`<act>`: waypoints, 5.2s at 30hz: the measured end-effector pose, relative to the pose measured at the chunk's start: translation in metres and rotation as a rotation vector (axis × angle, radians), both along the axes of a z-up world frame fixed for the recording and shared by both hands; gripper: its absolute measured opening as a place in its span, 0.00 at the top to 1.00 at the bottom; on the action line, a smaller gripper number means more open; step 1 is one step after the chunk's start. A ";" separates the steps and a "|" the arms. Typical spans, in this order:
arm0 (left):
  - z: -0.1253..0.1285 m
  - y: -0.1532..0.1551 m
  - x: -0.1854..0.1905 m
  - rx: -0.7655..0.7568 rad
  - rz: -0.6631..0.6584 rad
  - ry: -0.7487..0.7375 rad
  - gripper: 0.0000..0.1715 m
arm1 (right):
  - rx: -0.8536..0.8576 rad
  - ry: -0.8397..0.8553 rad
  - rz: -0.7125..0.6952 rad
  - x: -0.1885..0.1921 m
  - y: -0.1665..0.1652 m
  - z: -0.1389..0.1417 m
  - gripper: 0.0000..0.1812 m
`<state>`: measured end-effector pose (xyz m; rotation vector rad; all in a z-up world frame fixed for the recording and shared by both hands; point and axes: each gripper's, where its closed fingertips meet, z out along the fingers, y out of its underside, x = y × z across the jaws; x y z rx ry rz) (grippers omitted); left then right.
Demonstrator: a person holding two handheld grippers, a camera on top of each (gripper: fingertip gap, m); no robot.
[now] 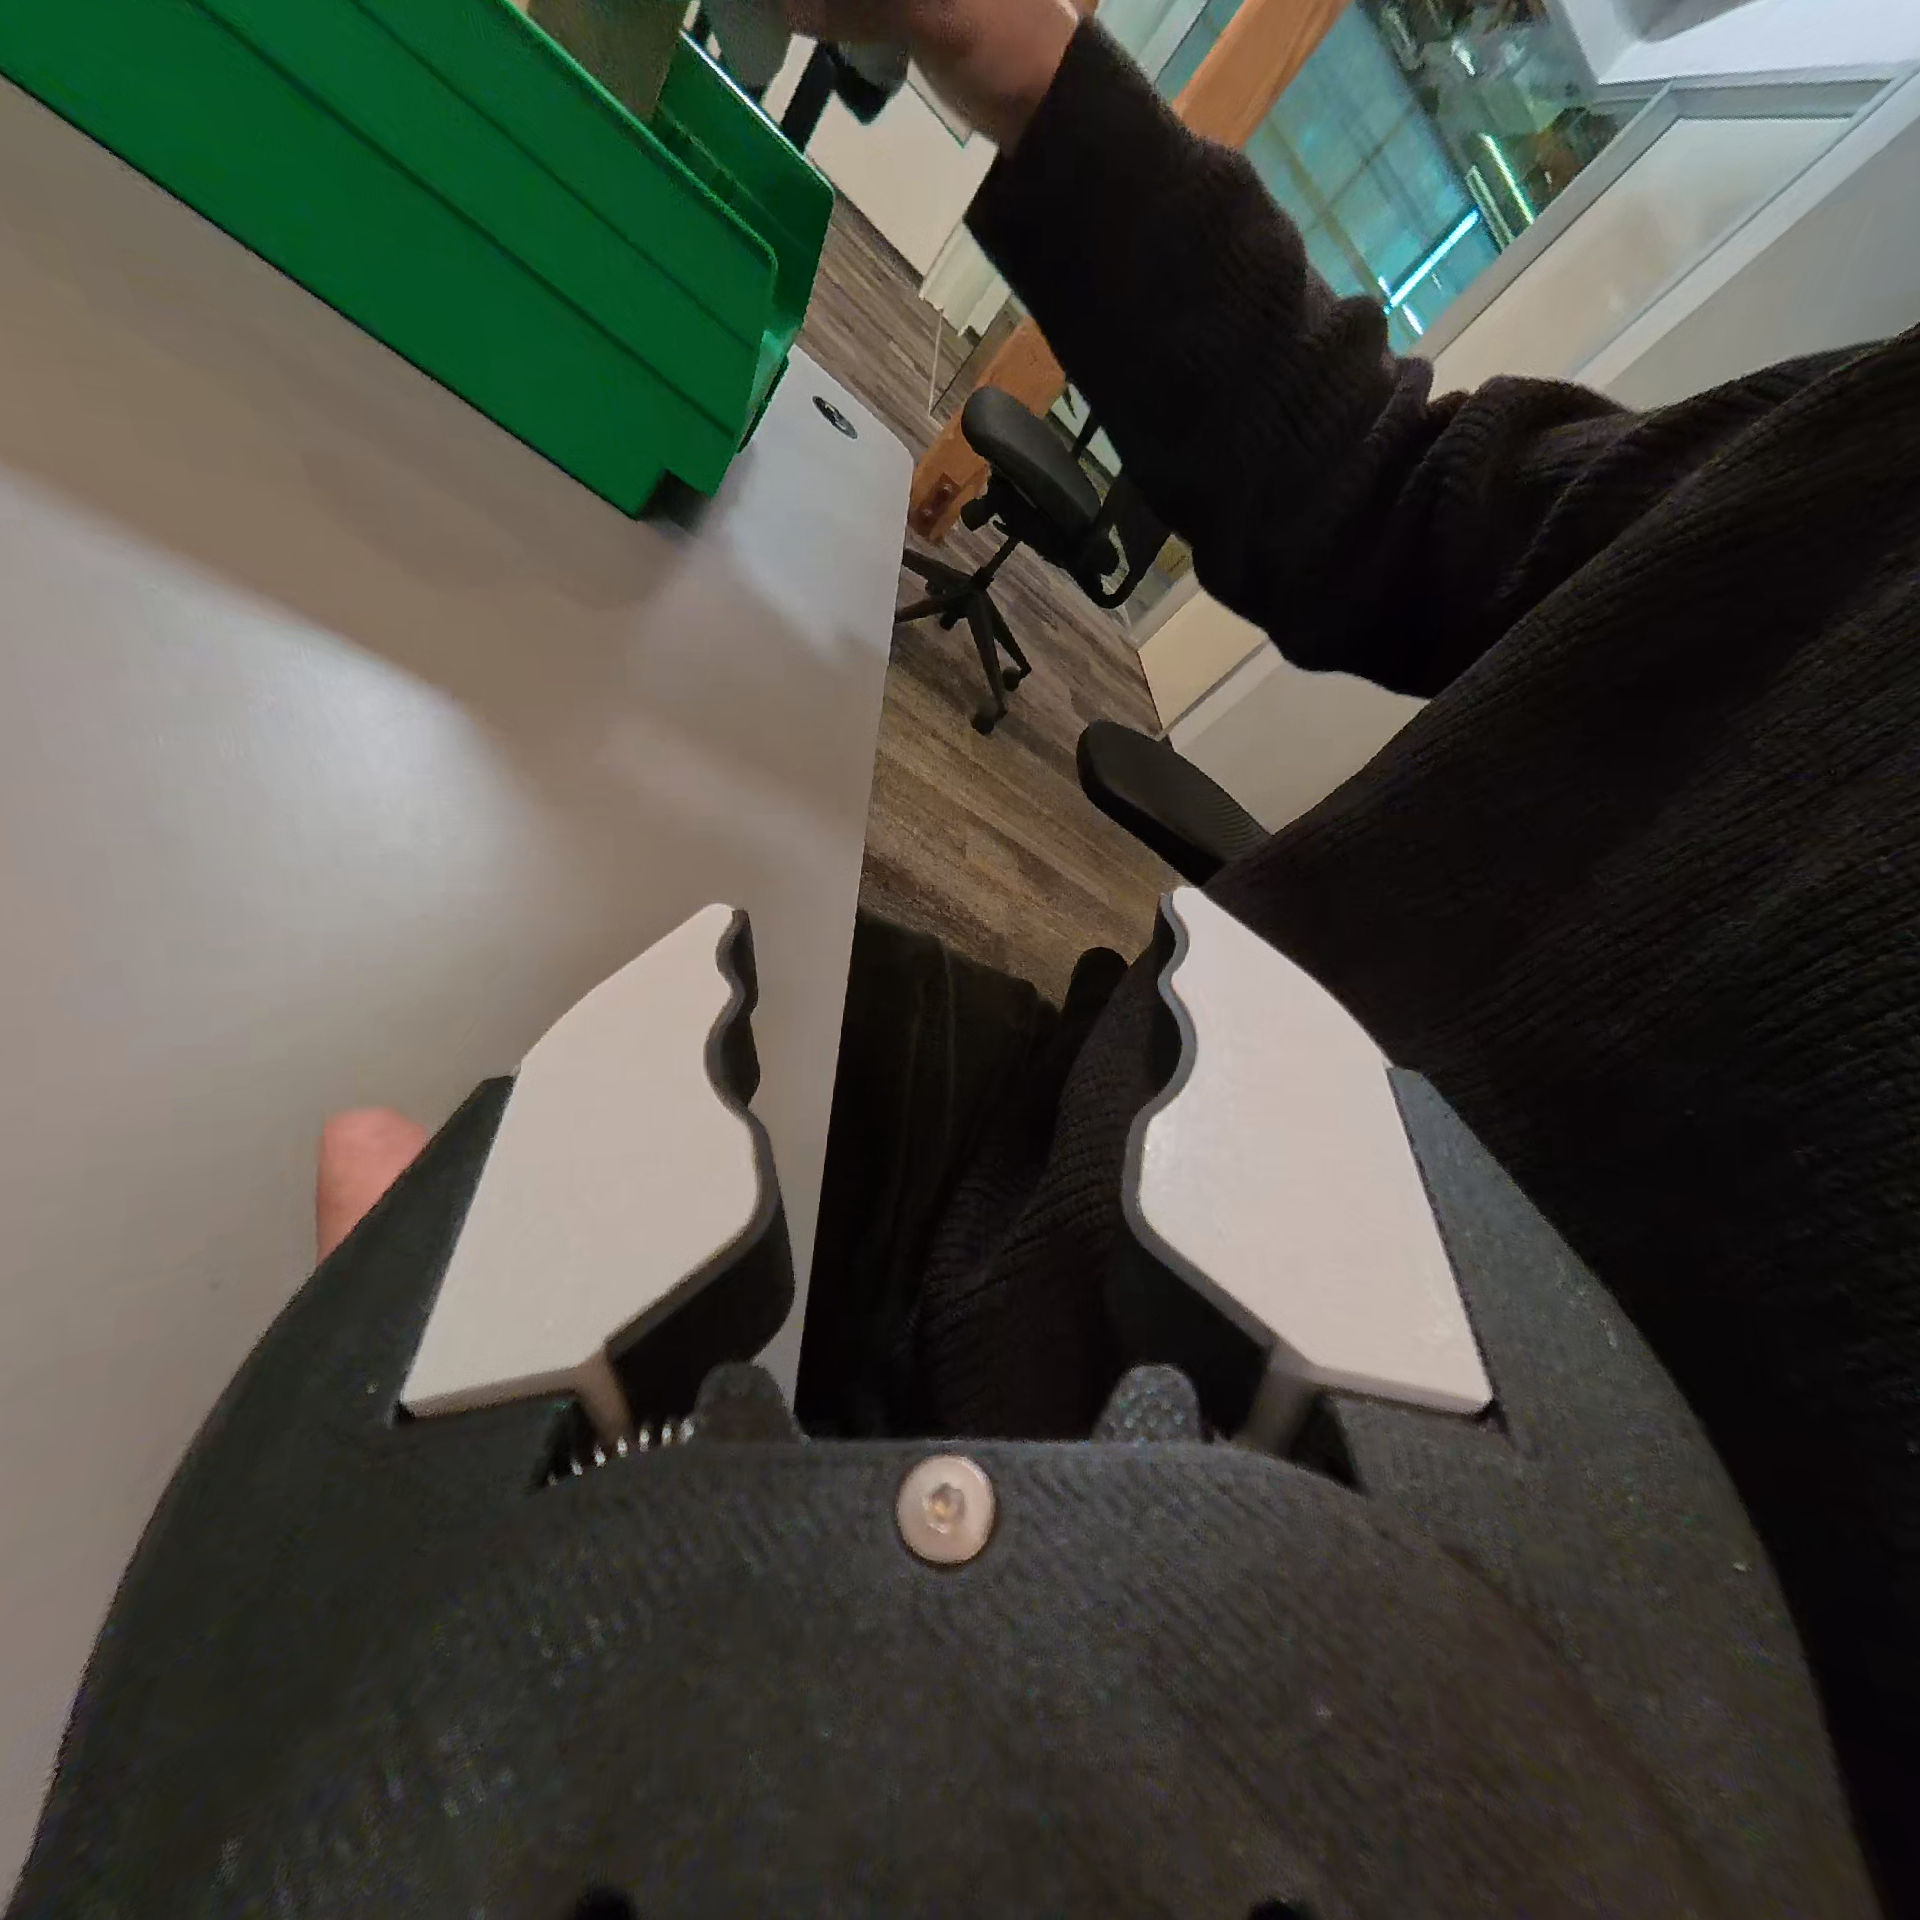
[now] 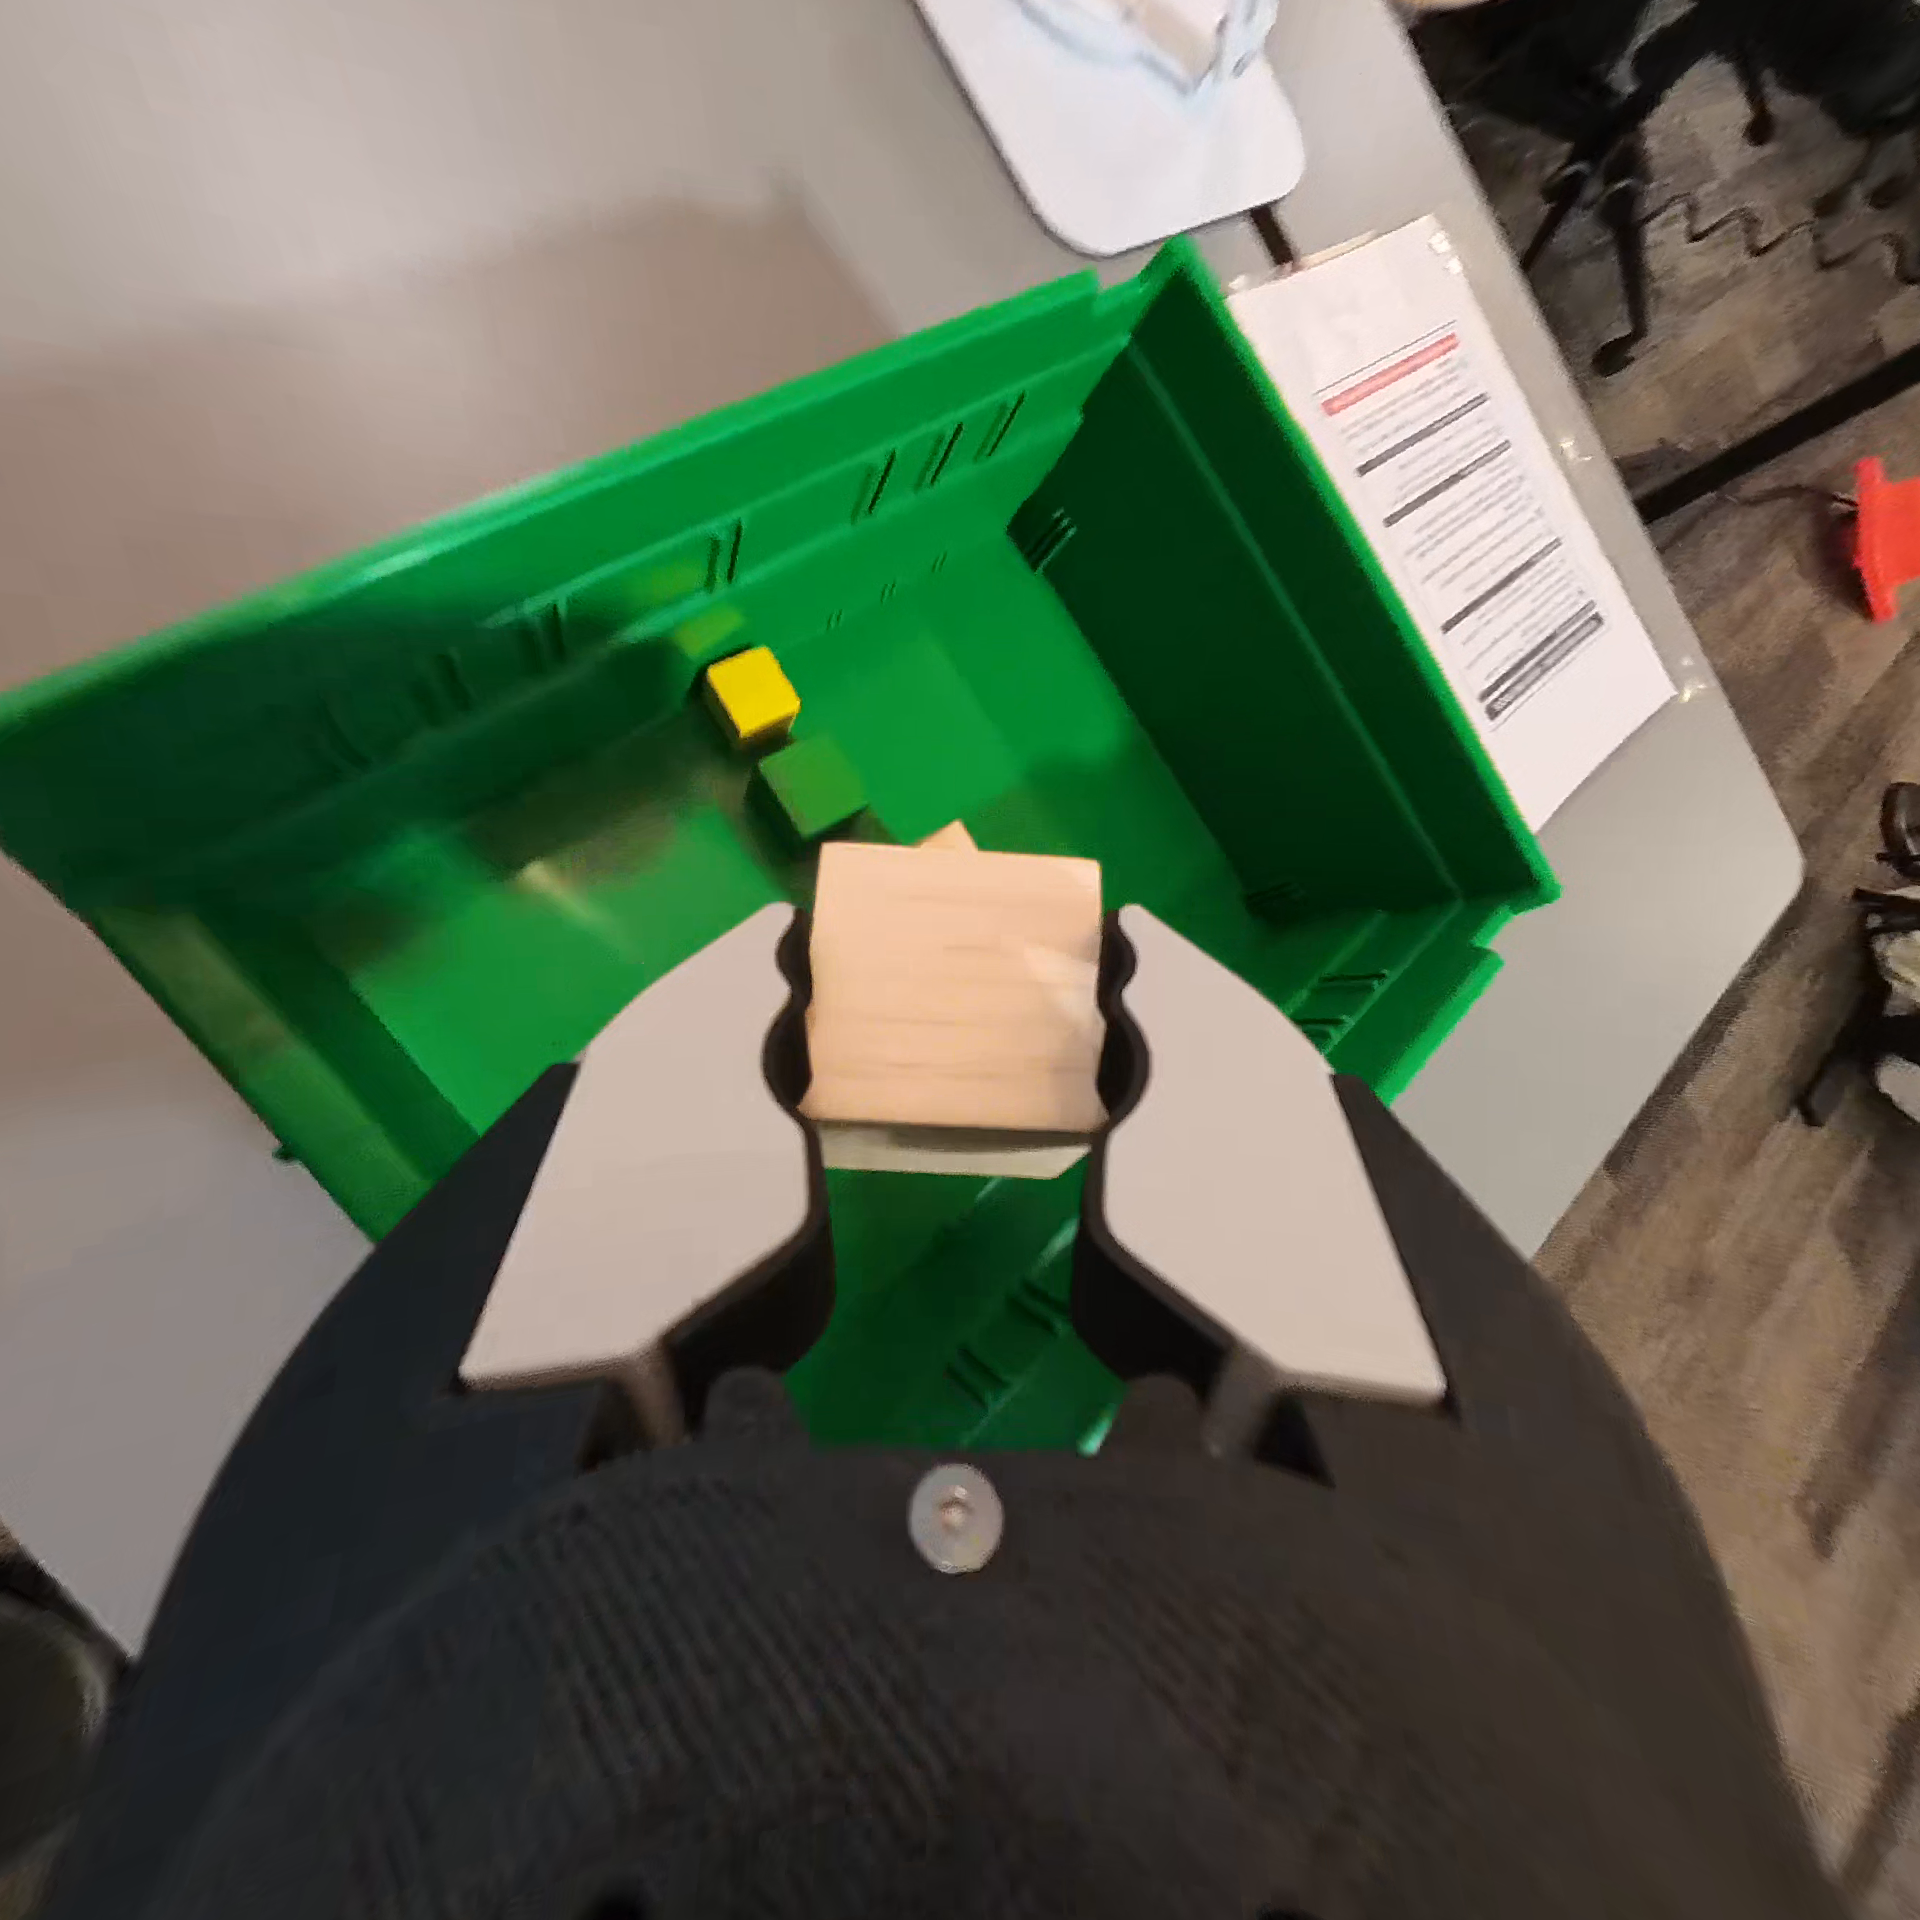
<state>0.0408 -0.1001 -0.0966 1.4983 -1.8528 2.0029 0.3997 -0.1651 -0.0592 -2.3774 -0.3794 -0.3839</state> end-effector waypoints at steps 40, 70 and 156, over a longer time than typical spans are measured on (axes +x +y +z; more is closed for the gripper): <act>-0.007 0.006 -0.001 -0.066 -0.036 0.046 0.58 | -1.041 -0.427 0.422 0.065 -0.023 -0.072 0.72; 0.062 0.158 -0.011 0.556 0.863 -0.191 0.56 | 0.600 0.917 0.051 -0.308 0.082 0.020 0.60; 0.055 0.252 -0.145 0.753 1.447 -0.120 0.63 | 0.651 0.622 0.183 -0.328 0.086 0.005 0.61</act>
